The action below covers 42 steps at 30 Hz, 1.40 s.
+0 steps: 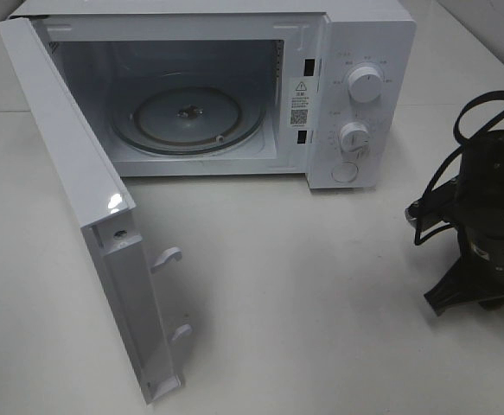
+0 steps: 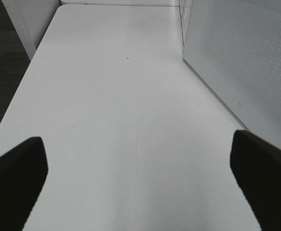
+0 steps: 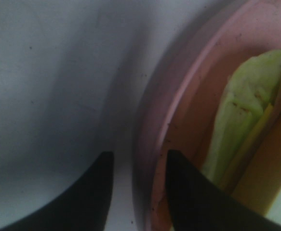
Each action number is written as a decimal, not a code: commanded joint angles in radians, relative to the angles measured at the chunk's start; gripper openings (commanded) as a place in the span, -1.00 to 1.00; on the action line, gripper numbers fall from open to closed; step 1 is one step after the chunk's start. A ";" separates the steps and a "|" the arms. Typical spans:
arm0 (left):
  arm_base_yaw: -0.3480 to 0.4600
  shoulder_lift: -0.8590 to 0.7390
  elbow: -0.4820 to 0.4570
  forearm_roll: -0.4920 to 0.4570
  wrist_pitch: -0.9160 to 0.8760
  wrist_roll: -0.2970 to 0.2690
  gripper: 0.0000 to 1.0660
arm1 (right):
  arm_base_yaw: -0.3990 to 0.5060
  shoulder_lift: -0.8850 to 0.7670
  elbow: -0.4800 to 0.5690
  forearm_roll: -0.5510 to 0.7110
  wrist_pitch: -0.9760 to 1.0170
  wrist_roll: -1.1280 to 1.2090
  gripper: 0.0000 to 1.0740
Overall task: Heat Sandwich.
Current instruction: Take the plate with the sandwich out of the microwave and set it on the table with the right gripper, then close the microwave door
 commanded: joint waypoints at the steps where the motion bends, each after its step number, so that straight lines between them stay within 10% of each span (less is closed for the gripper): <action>1: 0.003 -0.028 0.005 0.000 -0.011 0.000 0.83 | -0.004 -0.043 -0.001 0.033 0.007 -0.044 0.08; 7: 0.003 -0.028 0.005 0.000 -0.011 0.000 0.83 | -0.004 -0.162 -0.001 0.167 0.008 -0.184 0.47; 25: 0.003 -0.028 0.005 0.000 -0.011 0.000 0.83 | -0.004 -0.564 -0.001 0.555 0.034 -0.594 0.42; 42: 0.003 -0.028 0.005 0.000 -0.011 0.000 0.83 | 0.000 -0.918 -0.001 0.628 0.261 -0.632 0.42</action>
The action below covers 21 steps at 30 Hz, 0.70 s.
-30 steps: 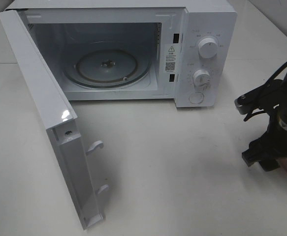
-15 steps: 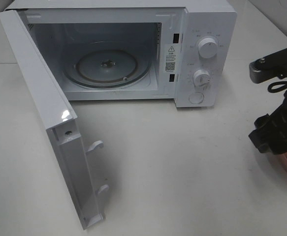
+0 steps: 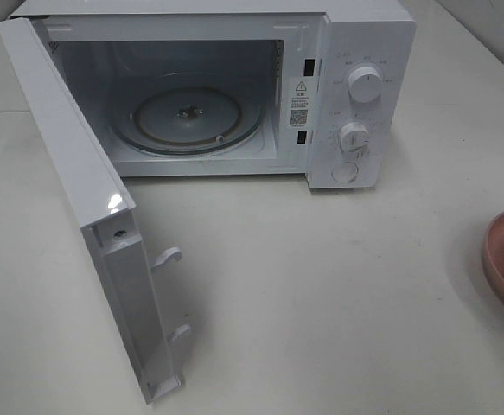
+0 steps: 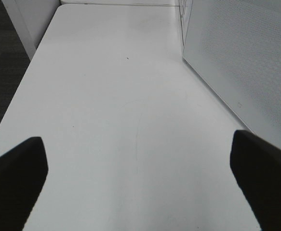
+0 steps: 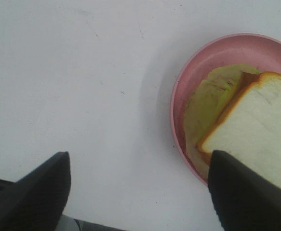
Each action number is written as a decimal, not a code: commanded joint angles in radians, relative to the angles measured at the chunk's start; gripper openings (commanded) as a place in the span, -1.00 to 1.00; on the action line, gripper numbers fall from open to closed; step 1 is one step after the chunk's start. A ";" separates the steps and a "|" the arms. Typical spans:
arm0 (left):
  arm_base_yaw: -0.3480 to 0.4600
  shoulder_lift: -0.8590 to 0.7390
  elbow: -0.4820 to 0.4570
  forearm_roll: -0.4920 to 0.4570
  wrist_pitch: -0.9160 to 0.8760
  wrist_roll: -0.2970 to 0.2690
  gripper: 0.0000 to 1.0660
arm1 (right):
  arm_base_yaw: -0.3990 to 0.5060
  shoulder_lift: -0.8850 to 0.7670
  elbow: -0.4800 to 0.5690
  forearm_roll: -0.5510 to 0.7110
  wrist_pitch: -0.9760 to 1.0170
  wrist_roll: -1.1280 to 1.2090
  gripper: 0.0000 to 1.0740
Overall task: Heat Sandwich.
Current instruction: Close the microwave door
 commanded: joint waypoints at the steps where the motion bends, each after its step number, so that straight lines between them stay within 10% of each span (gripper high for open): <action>1: 0.003 -0.028 0.005 0.000 -0.011 0.000 0.83 | 0.000 -0.100 -0.002 0.030 0.068 -0.034 0.42; 21: 0.003 -0.028 0.005 0.000 -0.011 0.000 0.83 | -0.005 -0.493 0.040 0.044 0.262 -0.066 0.42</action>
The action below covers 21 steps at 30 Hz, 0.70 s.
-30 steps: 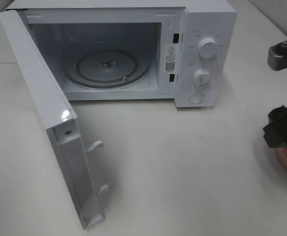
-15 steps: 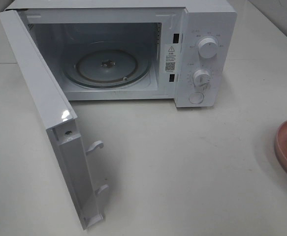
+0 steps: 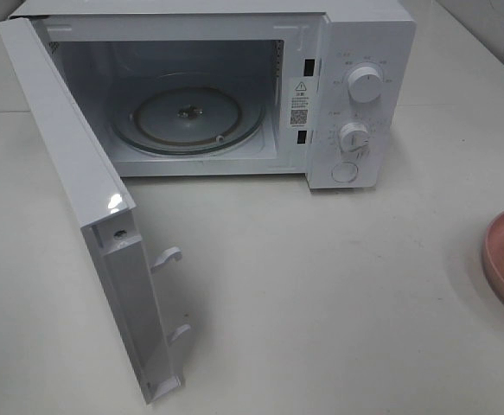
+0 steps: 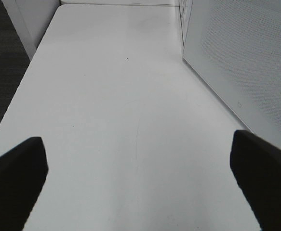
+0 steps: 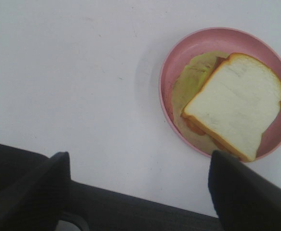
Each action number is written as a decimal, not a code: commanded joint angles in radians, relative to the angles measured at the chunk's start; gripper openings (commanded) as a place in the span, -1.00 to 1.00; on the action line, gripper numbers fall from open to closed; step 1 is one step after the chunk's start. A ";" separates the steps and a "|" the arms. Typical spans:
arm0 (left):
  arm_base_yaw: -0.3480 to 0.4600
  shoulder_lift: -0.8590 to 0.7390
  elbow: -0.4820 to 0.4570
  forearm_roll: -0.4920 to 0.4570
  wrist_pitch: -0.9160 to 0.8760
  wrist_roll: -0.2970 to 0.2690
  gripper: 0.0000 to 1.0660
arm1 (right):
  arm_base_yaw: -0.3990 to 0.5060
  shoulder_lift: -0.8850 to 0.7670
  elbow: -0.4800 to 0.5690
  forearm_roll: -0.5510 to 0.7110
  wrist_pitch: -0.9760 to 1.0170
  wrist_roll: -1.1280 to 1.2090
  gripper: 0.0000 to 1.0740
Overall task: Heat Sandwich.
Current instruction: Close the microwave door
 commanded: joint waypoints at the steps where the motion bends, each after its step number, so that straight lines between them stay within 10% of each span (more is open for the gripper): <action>1: 0.003 -0.028 0.005 0.000 -0.011 0.000 0.83 | -0.016 -0.078 0.044 0.002 0.013 -0.015 0.42; 21: 0.003 -0.028 0.005 0.000 -0.011 0.000 0.83 | -0.282 -0.473 0.179 0.095 -0.110 -0.090 0.42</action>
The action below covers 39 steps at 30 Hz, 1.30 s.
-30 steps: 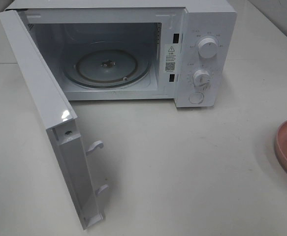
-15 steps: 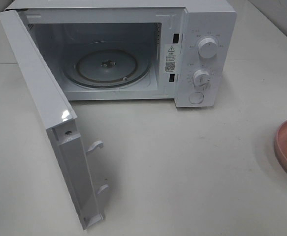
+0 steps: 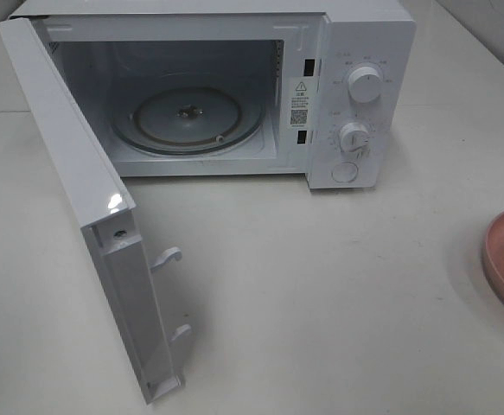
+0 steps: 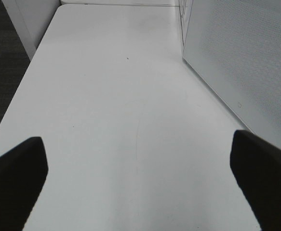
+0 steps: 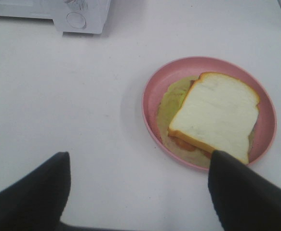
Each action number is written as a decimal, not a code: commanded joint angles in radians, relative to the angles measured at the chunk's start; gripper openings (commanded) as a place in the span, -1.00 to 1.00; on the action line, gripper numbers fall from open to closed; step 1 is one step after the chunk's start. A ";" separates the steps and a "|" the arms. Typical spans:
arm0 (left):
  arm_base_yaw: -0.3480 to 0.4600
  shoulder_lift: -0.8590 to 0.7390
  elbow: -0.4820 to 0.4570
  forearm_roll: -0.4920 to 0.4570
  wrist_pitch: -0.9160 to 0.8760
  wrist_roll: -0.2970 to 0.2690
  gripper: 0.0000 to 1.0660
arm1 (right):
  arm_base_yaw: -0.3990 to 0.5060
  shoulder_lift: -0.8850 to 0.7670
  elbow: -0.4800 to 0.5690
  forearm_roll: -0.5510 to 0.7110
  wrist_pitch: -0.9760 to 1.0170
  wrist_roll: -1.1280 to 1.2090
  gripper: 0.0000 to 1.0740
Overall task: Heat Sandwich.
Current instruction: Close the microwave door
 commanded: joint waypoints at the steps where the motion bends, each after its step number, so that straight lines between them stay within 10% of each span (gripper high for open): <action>1: 0.003 -0.028 0.005 0.000 -0.011 0.000 0.83 | -0.045 -0.057 0.003 0.006 -0.016 -0.022 0.42; 39: 0.003 -0.028 0.005 0.000 -0.011 0.000 0.83 | -0.094 -0.121 0.004 0.008 -0.016 -0.026 0.42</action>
